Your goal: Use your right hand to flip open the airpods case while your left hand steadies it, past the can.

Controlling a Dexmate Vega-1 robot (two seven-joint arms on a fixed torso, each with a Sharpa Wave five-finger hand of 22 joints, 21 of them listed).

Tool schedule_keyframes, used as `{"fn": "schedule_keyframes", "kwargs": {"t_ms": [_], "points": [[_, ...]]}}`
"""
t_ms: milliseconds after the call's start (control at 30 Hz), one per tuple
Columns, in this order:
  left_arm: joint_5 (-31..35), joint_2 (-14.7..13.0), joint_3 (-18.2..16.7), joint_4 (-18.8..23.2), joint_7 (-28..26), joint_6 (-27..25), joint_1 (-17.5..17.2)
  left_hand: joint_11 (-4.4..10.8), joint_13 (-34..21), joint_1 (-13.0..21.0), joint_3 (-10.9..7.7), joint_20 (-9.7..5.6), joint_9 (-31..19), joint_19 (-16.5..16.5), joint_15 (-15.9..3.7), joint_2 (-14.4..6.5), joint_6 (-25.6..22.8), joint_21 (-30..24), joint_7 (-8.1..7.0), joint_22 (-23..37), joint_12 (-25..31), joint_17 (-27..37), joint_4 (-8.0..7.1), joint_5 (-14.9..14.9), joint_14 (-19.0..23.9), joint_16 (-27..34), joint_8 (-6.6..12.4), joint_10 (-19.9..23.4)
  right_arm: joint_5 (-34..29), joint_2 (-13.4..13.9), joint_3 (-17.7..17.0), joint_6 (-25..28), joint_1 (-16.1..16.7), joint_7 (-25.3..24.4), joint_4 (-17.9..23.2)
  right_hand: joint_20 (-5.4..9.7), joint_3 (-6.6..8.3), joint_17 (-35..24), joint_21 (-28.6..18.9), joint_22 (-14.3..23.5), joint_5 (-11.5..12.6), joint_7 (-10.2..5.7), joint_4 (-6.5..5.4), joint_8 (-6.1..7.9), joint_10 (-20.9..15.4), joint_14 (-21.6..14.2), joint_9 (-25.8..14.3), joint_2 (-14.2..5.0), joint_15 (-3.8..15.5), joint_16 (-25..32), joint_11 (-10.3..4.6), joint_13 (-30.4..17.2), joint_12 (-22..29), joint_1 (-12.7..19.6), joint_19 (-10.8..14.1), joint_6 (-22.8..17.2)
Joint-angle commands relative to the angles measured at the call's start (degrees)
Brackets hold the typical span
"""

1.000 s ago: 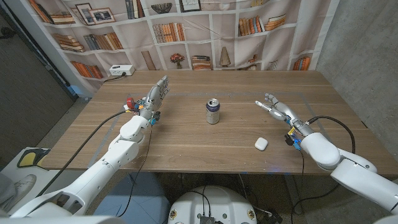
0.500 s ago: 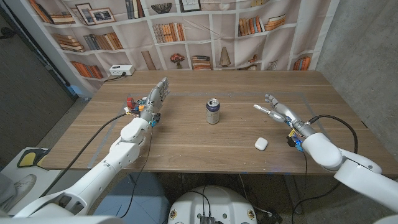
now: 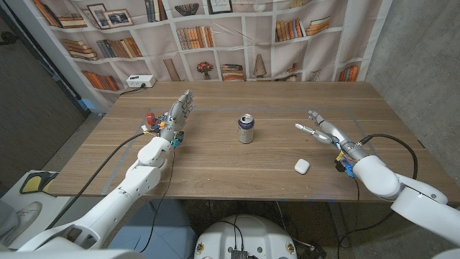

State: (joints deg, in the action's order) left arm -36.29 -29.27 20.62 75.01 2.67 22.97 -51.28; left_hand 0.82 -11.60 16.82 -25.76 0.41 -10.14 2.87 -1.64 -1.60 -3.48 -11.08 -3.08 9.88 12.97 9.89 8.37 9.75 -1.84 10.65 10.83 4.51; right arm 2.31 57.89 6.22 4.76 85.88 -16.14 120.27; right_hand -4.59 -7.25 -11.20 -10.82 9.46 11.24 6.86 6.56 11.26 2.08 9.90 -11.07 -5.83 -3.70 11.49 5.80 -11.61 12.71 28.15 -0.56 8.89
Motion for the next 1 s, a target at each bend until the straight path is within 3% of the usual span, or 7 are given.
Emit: {"fn": "schedule_keyframes", "kwargs": {"t_ms": [33, 767, 1000], "points": [[0.6, -0.4, -0.4, 0.5, -1.1, -0.1, -0.4, 0.01, -0.1, 0.5, 0.37, 0.17, -0.1, 0.5, -0.13, -0.2, 1.2, -0.1, 0.05, 0.1, 0.2, 0.1, -0.02, 0.3, 0.6, -0.1, -0.65, 0.5, -2.0, -0.7, -2.8, -0.5, 3.1, -0.5, 1.2, 0.12, -0.11, -0.1, 0.2, 0.2, 0.0, 0.80, 0.39, 0.46, 0.4, 2.6, -0.2, -0.15, 0.39, 0.1, 0.13, -0.2, 0.0, 0.7, -0.2, 0.1], [0.5, -0.4, -0.4, 1.0, -0.9, 0.2, -0.5, 0.07, -0.1, 0.1, 0.67, 0.10, -0.1, 0.4, -0.15, -0.1, 0.7, -0.1, 0.37, 0.2, 0.2, 0.2, -0.20, 0.3, 0.4, -0.2, -0.27, 0.5, -8.1, -2.7, -6.1, 1.0, 8.0, 0.6, 4.3, 0.02, 0.42, -0.1, 0.5, 0.2, -0.1, 0.39, 0.84, 0.14, 3.6, 4.0, -0.2, -0.15, 0.18, -0.4, 0.37, -0.1, -1.3, 1.6, -1.5, 0.9], [0.7, -0.4, -0.3, 1.2, -1.3, -0.1, -0.5, -0.17, -0.1, 0.2, 0.69, -1.14, -0.1, 0.2, -0.06, -0.2, 0.2, 0.0, 0.90, 0.1, 0.1, 0.2, -0.23, 0.3, -0.6, -0.5, -0.08, 0.5, -10.1, -3.5, -6.2, 1.4, 8.8, 0.9, 4.8, 0.02, 0.54, -0.1, 0.5, 0.2, -0.1, 0.28, 0.90, 0.13, 3.9, 4.1, -0.2, -0.19, 0.20, -0.4, 0.30, -0.1, -1.4, 1.8, -1.6, 1.0]]}}
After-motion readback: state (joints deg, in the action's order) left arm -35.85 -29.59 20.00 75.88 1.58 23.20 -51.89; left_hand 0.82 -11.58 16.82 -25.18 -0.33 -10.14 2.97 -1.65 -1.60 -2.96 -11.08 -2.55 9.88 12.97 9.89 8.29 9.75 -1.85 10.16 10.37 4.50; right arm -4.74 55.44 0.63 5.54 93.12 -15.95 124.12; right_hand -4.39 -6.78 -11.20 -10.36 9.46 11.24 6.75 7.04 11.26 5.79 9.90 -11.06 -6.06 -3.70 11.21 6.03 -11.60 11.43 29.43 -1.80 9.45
